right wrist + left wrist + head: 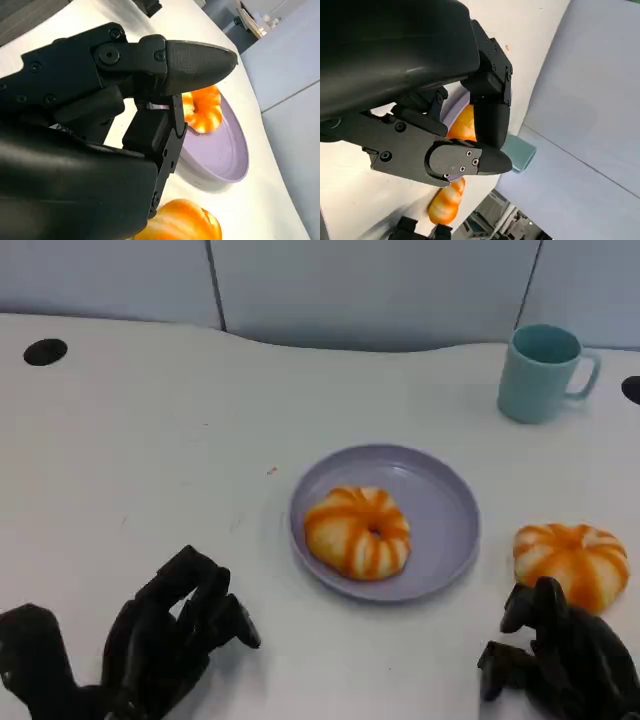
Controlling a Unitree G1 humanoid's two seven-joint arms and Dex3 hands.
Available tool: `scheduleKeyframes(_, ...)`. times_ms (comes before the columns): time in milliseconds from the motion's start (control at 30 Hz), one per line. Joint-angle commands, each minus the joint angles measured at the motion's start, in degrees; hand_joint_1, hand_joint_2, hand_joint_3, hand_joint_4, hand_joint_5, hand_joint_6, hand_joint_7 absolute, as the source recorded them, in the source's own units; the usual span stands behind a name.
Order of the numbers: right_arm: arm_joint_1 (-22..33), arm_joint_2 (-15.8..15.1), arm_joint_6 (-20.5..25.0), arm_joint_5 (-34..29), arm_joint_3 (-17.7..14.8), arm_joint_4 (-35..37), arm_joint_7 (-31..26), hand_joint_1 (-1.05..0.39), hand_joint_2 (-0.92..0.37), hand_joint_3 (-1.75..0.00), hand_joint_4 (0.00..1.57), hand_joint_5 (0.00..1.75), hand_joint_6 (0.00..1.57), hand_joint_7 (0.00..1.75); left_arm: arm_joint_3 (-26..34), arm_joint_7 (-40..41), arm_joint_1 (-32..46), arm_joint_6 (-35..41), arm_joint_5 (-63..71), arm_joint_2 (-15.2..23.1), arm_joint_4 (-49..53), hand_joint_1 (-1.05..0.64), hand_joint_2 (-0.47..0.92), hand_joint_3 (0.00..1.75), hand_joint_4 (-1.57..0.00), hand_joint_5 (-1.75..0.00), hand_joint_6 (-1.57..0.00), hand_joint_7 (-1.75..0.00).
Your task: Grasp the bread from the table and place it into the plate.
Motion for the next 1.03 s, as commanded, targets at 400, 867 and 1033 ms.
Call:
scheduleKeyframes(400, -1.3, -1.3, -3.0, -1.3, -0.9, 4.2, 0.5, -0.45, -0.92, -0.53, 1.31, 1.28, 1.16, 1.26, 2.2, -1.7, -4.4, -6.5, 1.3, 1.0, 8.2, -0.53, 0.92, 0.24, -0.88, -1.75, -0.63, -1.75)
scheduleKeyframes(867, -2.6, -1.4, -5.0, -1.0, -1.7, 7.6, 2.2, -0.48, -0.92, -0.53, 1.38, 1.21, 1.26, 1.13, 2.5, -3.4, -5.7, -7.9, 1.0, 0.7, 10.6, -0.53, 0.92, 0.22, -0.89, -1.75, -0.65, -1.75)
scheduleKeyframes(1033, -3.0, -1.5, -4.8, -0.8, -1.8, 7.6, 1.8, -0.46, -0.92, -0.54, 1.39, 1.21, 1.26, 1.13, 2.7, -3.1, -6.4, -7.4, 1.2, 1.1, 11.0, -0.54, 0.92, 0.21, -0.89, -1.75, -0.65, -1.75)
